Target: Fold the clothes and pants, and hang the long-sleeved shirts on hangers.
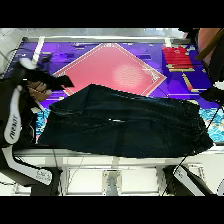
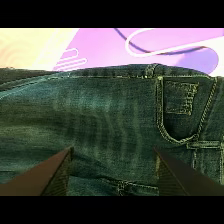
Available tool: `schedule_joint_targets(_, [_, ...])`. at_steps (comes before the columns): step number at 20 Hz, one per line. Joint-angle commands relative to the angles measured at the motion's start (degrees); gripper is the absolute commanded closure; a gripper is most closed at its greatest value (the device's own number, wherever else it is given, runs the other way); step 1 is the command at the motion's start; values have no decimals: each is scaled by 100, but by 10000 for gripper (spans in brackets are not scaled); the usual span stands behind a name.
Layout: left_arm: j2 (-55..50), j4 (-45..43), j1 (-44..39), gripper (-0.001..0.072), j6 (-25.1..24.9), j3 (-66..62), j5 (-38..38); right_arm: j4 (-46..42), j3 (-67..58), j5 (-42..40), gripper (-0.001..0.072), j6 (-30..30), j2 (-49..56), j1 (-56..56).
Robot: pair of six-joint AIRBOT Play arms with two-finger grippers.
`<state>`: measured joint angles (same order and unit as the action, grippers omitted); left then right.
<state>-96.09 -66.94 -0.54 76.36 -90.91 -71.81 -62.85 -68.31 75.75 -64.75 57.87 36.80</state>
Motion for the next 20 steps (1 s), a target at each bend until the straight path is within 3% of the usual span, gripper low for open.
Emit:
schedule_joint_targets(1, [-90, -2037, -1364, 0, -17, -2, 177, 4, 2, 26, 157, -35, 4, -4])
schedule_joint_targets(5, [-442, -3713, -2299, 1, 782, -2, -251, -2, 2, -33, 157, -4, 4, -4])
schedule_joint_targets(8, [-802, -3851, -2435, 1, 1019, -2, -960, -17, 2, -37, 157, 144, 7, -4])
schedule_joint_targets(11, [-1045, -4457, -2435, 9, 1375, -2, -1117, -20, 2, -87, 157, 151, 13, -4])
schedule_joint_targets(13, [-1137, -4728, -2417, 124, 1386, -2, -1117, -22, 2, -116, 157, 153, 13, -4])
schedule_joint_targets(14, [-1156, -4743, -2398, 237, 1386, -2, -1117, -22, 2, -149, 157, 153, 13, -4])
schedule_joint_targets(15, [-1145, -4835, -2382, 511, 1386, -2, -1106, -22, 0, -192, 157, 151, 11, -4])
schedule_joint_targets(16, [-1097, -5082, -2382, 688, 1366, -7, -1058, -24, 2, -212, 157, 151, 13, -4])
schedule_joint_targets(20, [-581, -6172, -2212, 694, 1368, -452, -634, -42, 2, -229, 157, 146, 13, -4])
